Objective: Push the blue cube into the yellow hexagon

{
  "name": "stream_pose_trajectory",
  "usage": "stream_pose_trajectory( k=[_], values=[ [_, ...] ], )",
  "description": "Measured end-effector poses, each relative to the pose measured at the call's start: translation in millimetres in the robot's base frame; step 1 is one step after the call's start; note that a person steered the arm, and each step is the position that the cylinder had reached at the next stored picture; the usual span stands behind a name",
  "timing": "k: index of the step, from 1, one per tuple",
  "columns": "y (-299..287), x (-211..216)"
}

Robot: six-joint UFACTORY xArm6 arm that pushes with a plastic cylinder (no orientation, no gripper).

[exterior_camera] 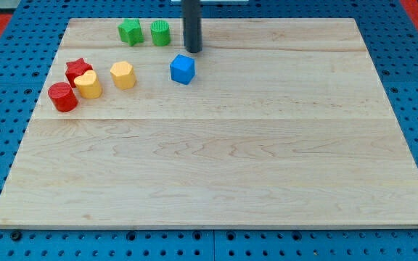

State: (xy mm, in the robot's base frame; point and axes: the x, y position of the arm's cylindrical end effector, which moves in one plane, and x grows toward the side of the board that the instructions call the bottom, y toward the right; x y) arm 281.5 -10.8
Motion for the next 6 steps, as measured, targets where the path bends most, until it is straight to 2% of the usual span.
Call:
stream_pose_trajectory(
  k=[1,2,4,6],
  values=[
    [6,43],
    [-21,55],
    [-105,57],
    [-129,61]
  ],
)
